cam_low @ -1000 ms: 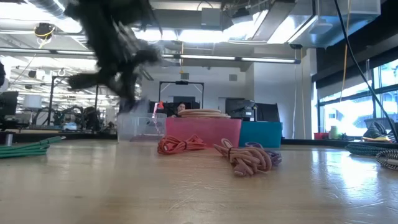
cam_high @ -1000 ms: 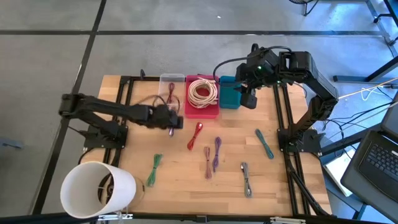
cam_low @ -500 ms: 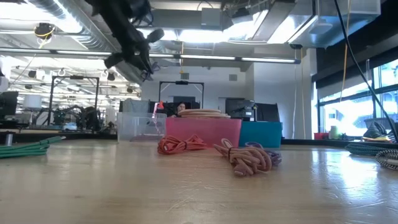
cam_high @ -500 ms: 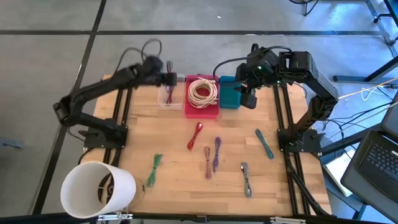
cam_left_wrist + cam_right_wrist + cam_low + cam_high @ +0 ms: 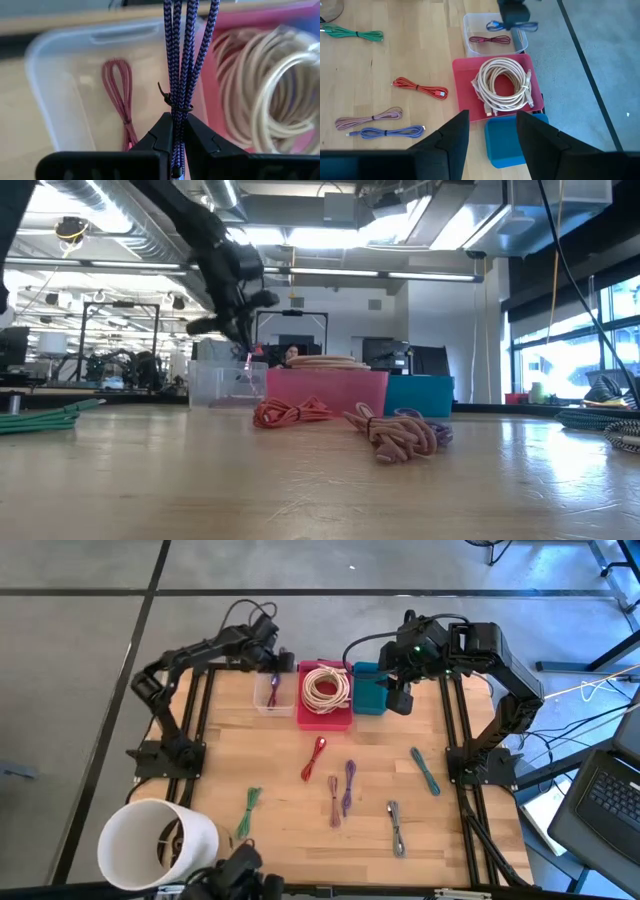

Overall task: Pick & Place USB Port
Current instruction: Put the purple charger cable into the transparent bin, then put the green charger cable into the blue bin

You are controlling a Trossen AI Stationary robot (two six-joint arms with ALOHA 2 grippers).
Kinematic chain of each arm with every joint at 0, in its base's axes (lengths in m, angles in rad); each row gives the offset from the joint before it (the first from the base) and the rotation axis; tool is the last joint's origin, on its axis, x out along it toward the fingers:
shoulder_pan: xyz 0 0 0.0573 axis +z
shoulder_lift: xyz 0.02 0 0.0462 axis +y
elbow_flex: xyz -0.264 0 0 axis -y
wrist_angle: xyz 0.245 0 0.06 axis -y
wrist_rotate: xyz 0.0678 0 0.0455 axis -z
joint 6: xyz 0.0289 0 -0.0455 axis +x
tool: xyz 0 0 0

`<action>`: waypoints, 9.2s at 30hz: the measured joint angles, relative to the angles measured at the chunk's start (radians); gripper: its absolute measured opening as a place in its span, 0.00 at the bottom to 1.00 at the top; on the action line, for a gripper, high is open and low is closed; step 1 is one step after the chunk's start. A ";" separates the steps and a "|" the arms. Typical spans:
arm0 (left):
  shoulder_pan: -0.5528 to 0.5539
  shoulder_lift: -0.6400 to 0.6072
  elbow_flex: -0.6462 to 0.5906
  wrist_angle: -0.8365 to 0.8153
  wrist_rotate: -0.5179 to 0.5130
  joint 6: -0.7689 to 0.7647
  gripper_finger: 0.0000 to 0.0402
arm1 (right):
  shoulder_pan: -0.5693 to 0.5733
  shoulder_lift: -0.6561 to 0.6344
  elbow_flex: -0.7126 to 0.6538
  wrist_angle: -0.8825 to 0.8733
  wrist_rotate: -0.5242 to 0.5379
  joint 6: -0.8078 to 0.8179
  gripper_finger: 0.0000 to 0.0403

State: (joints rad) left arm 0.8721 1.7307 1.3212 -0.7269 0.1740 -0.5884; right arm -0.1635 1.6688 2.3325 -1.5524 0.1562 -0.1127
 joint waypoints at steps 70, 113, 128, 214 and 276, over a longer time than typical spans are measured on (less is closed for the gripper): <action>-0.881 -0.368 -0.120 -0.595 -0.157 -0.561 0.30 | 0.000 0.000 0.000 0.000 0.000 0.000 0.41; -1.399 -0.371 -0.810 0.379 -0.066 -1.330 0.31 | 0.000 0.000 0.000 0.206 0.000 -0.156 0.41; -1.360 -0.363 -0.815 0.556 -0.038 -1.201 0.31 | 0.000 0.000 0.000 0.234 0.000 -0.156 0.41; -0.618 -0.159 0.055 1.115 0.198 0.394 0.01 | -0.002 0.014 0.001 0.309 -0.186 -0.052 0.41; -0.503 -0.440 0.054 0.126 -0.427 0.461 0.30 | -0.680 0.094 -0.995 0.895 -0.367 0.579 0.03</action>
State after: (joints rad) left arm 0.3695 1.2911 1.3754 -0.6011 -0.2528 -0.1273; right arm -0.8433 1.7633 1.3373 -0.6571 -0.2105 0.4662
